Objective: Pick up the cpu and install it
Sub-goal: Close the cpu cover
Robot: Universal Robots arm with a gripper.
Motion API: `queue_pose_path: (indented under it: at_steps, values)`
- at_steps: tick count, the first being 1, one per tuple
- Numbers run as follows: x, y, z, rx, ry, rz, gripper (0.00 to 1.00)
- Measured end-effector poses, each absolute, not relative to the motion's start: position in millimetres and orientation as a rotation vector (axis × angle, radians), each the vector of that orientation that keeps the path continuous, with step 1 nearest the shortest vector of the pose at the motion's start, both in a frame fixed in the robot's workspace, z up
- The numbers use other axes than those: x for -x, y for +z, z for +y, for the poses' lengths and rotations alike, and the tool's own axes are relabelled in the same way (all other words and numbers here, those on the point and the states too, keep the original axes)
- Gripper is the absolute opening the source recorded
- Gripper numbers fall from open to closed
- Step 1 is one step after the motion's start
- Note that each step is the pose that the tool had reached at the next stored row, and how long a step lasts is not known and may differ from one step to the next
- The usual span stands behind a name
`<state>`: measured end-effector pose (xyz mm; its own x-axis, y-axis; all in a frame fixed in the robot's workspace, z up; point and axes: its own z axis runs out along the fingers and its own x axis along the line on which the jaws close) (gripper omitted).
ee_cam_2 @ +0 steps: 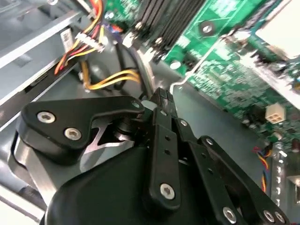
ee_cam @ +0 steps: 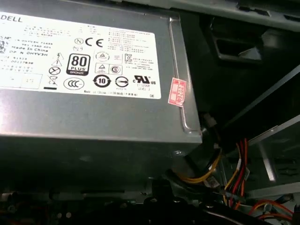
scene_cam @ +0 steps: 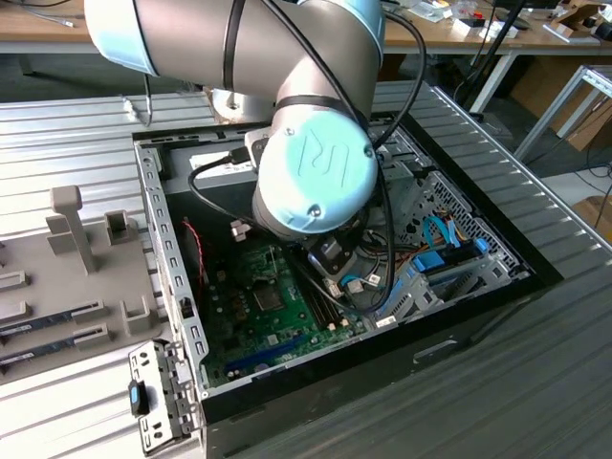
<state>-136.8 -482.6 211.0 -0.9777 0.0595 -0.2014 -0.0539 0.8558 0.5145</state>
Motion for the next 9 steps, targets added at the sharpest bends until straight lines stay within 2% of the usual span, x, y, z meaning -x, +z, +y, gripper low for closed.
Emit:
queue_pose_path:
  at_steps: [3,7,9]
  values:
    - [134.7,210.9,-483.4,-0.014,0.859,2.806,0.11]
    - [134.2,213.2,-484.7,-0.014,0.86,2.806,0.11]
    - [134.0,222.1,-484.9,-0.011,0.836,2.813,0.11]
